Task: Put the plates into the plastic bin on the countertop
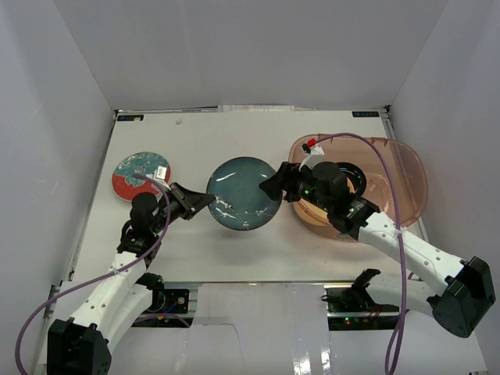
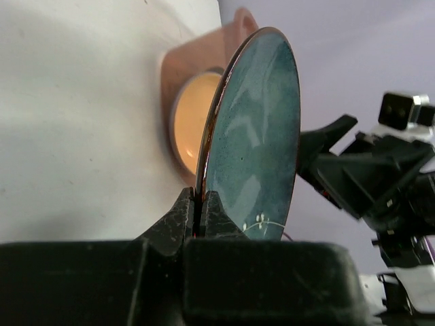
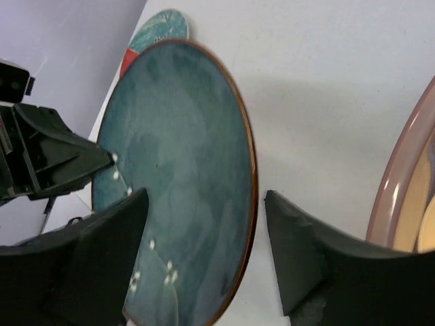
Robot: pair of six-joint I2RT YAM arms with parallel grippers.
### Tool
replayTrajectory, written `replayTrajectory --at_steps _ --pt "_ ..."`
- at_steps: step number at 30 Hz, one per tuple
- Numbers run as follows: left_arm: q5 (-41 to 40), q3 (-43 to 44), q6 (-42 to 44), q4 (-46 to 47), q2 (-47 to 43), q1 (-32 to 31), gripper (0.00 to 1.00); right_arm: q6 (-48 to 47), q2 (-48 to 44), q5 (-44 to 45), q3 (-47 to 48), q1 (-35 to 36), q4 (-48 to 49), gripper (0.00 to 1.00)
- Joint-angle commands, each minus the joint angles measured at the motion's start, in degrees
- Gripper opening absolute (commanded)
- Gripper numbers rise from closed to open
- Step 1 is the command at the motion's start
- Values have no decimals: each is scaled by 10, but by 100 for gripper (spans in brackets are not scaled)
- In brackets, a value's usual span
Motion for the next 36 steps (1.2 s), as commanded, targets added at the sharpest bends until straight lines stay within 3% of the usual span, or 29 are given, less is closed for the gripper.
replayTrajectory --at_steps 1,2,3,4,6,8,13,14,16,18,21,26,30,31,36 --pt "86 55 -43 76 -22 -2 0 33 -10 -7 -3 -15 78 72" --pt "90 69 -41 71 -22 -2 0 37 -21 -7 -9 -17 93 33" --pt "99 78 -24 52 -16 -2 6 44 -29 -26 -16 -19 105 19" --pt "103 88 -12 40 -12 -2 27 58 -46 -32 -28 -29 114 9" --pt "114 106 11 22 -4 -2 40 68 -60 -62 -33 -47 127 8" --pt "119 116 17 22 1 -2 43 79 -71 -93 -29 -82 126 8" --pt "132 142 7 36 20 -2 28 70 -55 -179 -3 -124 91 8" --pt "135 146 5 41 32 -2 30 68 -54 -183 0 -124 87 8" --pt "141 162 10 43 43 -2 36 77 -71 -173 -4 -137 89 8" --pt "141 171 21 27 52 -2 56 99 -89 -177 -8 -164 93 8" --pt "125 190 53 -10 61 -2 77 137 -117 -233 7 -282 95 8" --pt "108 200 102 -57 60 -2 98 178 -117 -339 21 -455 95 8" --pt "85 228 190 -149 46 -2 98 147 -115 -407 -6 -616 79 8" --pt "83 231 206 -165 41 -2 98 131 -116 -411 -20 -635 75 8" --pt "72 216 269 -227 -7 -2 98 10 -131 -252 -25 -649 -31 8"
